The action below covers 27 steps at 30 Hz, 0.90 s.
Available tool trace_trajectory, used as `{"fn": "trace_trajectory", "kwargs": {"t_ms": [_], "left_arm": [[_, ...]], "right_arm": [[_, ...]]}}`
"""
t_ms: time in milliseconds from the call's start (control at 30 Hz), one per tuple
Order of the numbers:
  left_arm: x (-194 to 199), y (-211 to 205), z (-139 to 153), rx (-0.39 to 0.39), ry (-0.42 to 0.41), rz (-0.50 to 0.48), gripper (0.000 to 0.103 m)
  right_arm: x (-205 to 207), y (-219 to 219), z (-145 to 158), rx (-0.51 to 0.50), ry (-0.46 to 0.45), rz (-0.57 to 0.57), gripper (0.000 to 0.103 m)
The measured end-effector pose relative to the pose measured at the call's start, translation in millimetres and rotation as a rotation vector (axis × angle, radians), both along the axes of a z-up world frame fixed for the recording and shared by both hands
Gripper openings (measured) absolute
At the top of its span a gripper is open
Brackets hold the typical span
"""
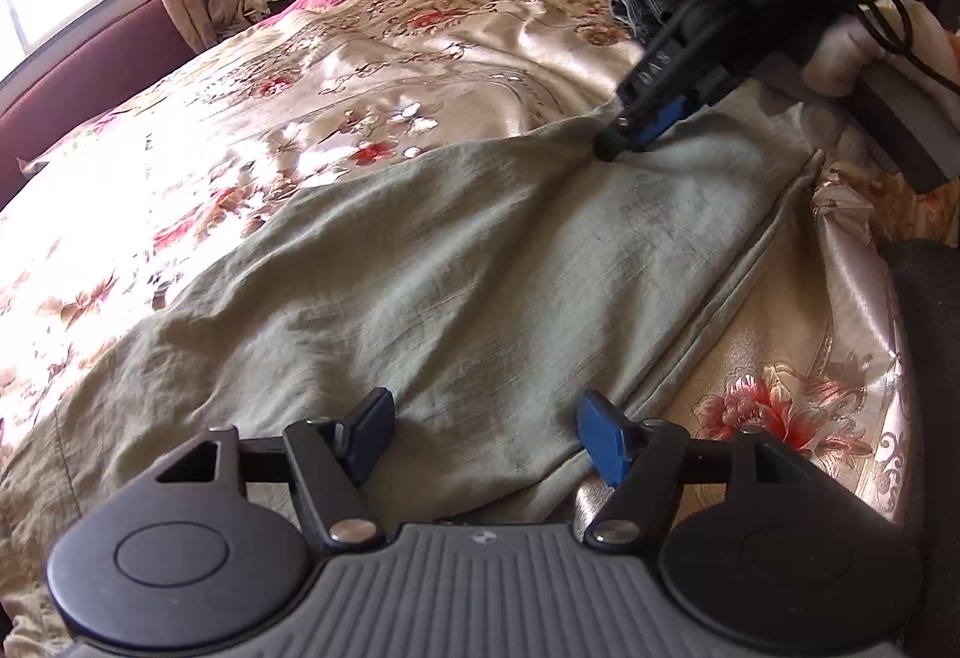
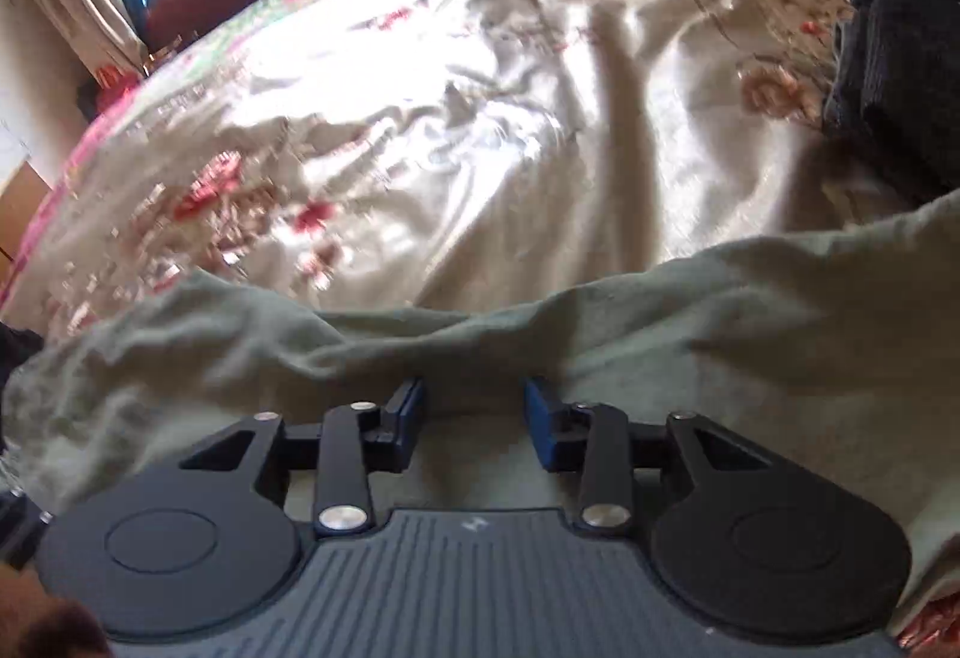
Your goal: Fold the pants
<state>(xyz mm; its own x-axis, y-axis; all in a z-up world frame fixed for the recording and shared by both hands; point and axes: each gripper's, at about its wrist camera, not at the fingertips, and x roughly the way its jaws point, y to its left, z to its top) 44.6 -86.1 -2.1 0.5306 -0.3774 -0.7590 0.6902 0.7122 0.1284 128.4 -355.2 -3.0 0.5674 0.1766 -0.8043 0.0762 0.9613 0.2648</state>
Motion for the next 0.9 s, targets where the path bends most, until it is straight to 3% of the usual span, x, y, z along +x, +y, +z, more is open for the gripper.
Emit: {"fn": "trace_trajectory", "kwargs": {"t_ms": [33,67,167,267,400,500,633,700,833,900], "left_arm": [[0.6,4.1,-1.4,-0.014,0.006,0.006,0.082],[1.9,6.0,-3.1,-0.027,0.013,0.011,0.083],[5.8,4.8,-5.2,-0.044,0.012,0.012,0.084],[7.3,2.0,-3.7,-0.038,0.001,-0.004,0.084],[7.6,2.4,-3.4,-0.04,0.009,-0.011,0.084],[8.9,3.8,-3.6,-0.052,0.016,-0.006,0.084],[10.8,4.8,-4.6,-0.064,0.024,-0.006,0.084],[11.8,5.4,-5.3,-0.07,0.029,-0.006,0.084],[12.5,6.3,-5.9,-0.074,0.029,-0.005,0.084],[12.2,6.7,-5.9,-0.076,0.028,-0.002,0.085]], "right_arm": [[-4.9,1.3,3.8,-0.056,-0.005,0.027,0.027],[-9.4,3.1,11.2,-0.115,-0.013,0.036,0.035],[-15.5,9.6,34.6,-0.252,-0.092,0.07,0.036],[2.2,20.8,43.2,-0.143,-0.118,0.158,0.038],[41.8,33.5,35.7,0.013,-0.075,0.273,0.038],[63.4,44.4,14.6,0.033,0.027,0.326,0.038],[70.5,53.3,3.5,0.077,0.085,0.382,0.039],[68.4,59.4,5.3,0.046,0.078,0.413,0.035],[71.4,68.0,-0.3,-0.046,0.095,0.425,0.004],[74.4,67.0,6.0,-0.049,0.056,0.395,0.003]]}}
